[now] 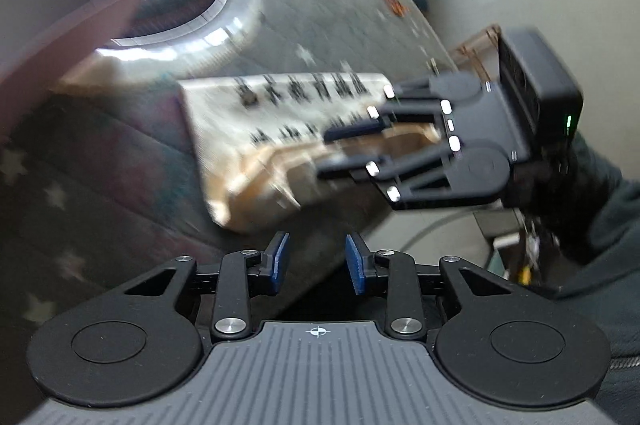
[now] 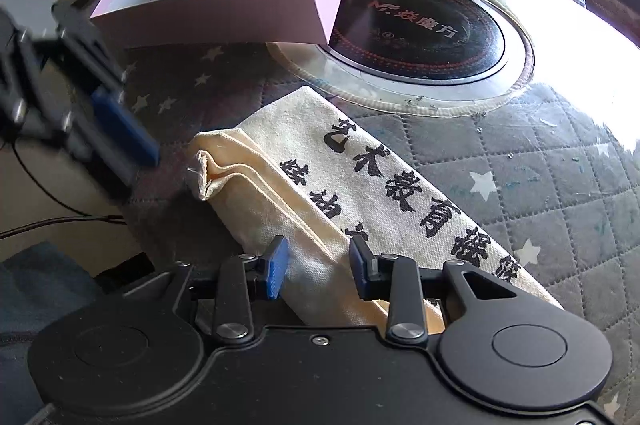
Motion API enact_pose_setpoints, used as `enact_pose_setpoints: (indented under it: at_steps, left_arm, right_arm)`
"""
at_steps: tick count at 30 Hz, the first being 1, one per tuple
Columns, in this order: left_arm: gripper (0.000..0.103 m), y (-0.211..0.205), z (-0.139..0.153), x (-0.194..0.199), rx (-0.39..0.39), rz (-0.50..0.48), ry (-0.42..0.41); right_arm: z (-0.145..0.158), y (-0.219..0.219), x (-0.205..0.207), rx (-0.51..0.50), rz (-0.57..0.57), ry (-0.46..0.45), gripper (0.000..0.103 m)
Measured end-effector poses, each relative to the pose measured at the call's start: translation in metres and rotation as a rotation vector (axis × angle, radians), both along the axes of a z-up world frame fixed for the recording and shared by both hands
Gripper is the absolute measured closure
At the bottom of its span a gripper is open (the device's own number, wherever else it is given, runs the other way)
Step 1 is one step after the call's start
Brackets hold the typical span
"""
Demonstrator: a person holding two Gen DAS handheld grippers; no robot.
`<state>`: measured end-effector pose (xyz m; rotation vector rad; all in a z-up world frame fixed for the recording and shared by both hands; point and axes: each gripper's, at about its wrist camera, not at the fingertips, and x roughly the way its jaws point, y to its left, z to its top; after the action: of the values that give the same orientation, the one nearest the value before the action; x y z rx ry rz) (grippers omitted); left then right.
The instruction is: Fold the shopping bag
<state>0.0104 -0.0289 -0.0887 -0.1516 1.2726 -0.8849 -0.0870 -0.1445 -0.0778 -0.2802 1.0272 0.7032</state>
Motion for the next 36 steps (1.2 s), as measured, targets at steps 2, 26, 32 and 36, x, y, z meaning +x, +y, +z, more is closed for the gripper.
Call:
enact_pose_setpoints:
  at_steps: [2,26,32,36]
  left_arm:
    - [0.073,-0.011,-0.01,0.001,0.008,-0.019,0.015]
    - [0.096,0.014,-0.012,0.035,-0.057,0.325,-0.032]
    - [0.097,-0.008,-0.019,0.038,0.014,0.264,-0.09]
    - [0.097,-0.017,0.0,0.033,0.022,0.214,-0.187]
  right_arm:
    - [0.0,0.001,-0.001,-0.004,0.002,-0.005,0.067]
    - [0.0,0.004,0.0,-0.024,0.022,-0.007,0.067]
    - [-0.001,0.003,0.0,-0.013,0.015,-0.011,0.067]
    - [-0.001,0.002,-0.001,-0.008,0.013,-0.013,0.067]
